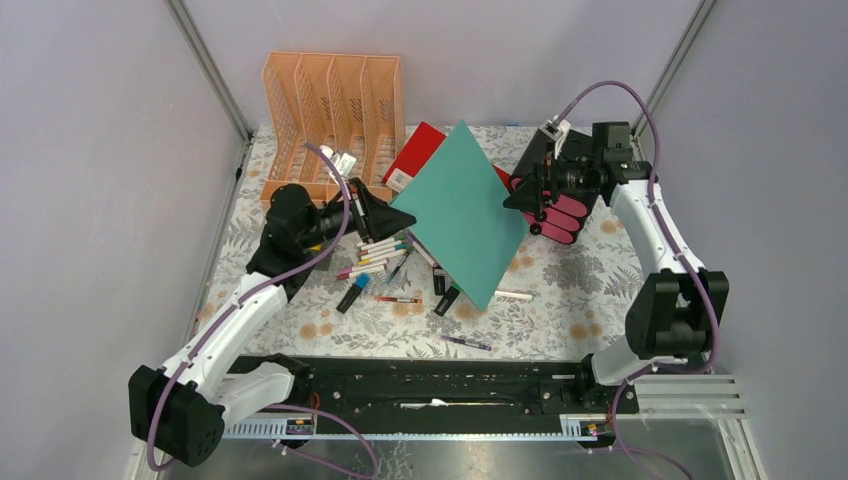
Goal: Organize the desk
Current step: Pick up the folder from the center of the board.
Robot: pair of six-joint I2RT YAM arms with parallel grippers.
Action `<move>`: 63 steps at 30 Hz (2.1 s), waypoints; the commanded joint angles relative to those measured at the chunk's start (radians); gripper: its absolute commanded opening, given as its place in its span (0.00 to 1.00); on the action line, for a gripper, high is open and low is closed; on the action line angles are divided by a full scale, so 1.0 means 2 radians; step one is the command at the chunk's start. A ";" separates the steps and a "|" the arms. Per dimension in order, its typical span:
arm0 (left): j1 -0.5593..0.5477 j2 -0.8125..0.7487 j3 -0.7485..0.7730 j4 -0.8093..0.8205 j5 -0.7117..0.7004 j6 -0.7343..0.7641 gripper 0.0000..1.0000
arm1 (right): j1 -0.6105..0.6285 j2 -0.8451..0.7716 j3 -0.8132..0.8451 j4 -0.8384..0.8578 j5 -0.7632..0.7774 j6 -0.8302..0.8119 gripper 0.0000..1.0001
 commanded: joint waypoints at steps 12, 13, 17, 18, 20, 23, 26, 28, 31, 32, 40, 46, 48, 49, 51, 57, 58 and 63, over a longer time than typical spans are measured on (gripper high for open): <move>0.002 -0.012 -0.042 0.250 0.149 -0.174 0.00 | 0.008 0.012 -0.011 -0.061 -0.147 0.004 1.00; 0.003 -0.011 -0.042 0.252 0.149 -0.175 0.00 | 0.009 0.012 -0.007 -0.088 -0.159 -0.016 1.00; 0.004 -0.002 -0.043 0.274 0.153 -0.190 0.00 | 0.024 0.011 0.009 -0.203 -0.175 -0.111 1.00; 0.004 0.000 -0.043 0.278 0.153 -0.193 0.00 | 0.029 0.011 0.015 -0.238 -0.176 -0.141 1.00; 0.005 0.005 -0.042 0.276 0.152 -0.191 0.00 | 0.035 0.014 0.033 -0.313 -0.179 -0.210 1.00; 0.007 0.007 -0.041 0.261 0.148 -0.182 0.00 | 0.036 0.027 0.062 -0.446 -0.183 -0.331 1.00; 0.009 0.008 -0.042 0.243 0.142 -0.166 0.00 | 0.035 0.032 0.069 -0.474 -0.181 -0.351 0.95; 0.009 0.009 -0.044 0.236 0.138 -0.160 0.00 | 0.036 0.026 0.065 -0.472 -0.177 -0.357 0.99; 0.010 0.011 -0.048 0.233 0.133 -0.158 0.00 | 0.036 0.016 0.060 -0.471 -0.175 -0.360 1.00; 0.011 0.011 -0.050 0.234 0.133 -0.158 0.00 | 0.036 0.012 0.056 -0.471 -0.176 -0.365 1.00; 0.012 0.018 -0.053 0.230 0.122 -0.152 0.00 | 0.035 -0.019 0.028 -0.416 -0.168 -0.309 0.48; 0.012 0.022 -0.051 0.197 0.104 -0.124 0.00 | 0.036 -0.063 -0.026 -0.269 -0.161 -0.159 0.00; 0.012 0.024 -0.053 0.198 0.102 -0.125 0.04 | 0.035 -0.082 -0.045 -0.229 -0.161 -0.123 0.00; 0.012 0.024 -0.055 0.198 0.099 -0.126 0.18 | 0.035 -0.092 -0.055 -0.207 -0.160 -0.102 0.00; 0.014 0.019 -0.059 0.189 0.089 -0.123 0.45 | 0.031 -0.112 -0.074 -0.165 -0.161 -0.065 0.00; 0.040 -0.032 -0.092 0.149 0.045 -0.080 0.97 | 0.003 -0.157 -0.104 -0.120 -0.186 -0.035 0.00; 0.046 -0.043 -0.105 0.158 0.036 -0.082 0.98 | 0.001 -0.162 -0.109 -0.117 -0.190 -0.034 0.00; 0.063 -0.065 -0.178 0.253 0.034 -0.126 0.99 | -0.006 -0.181 -0.132 -0.054 -0.209 0.020 0.00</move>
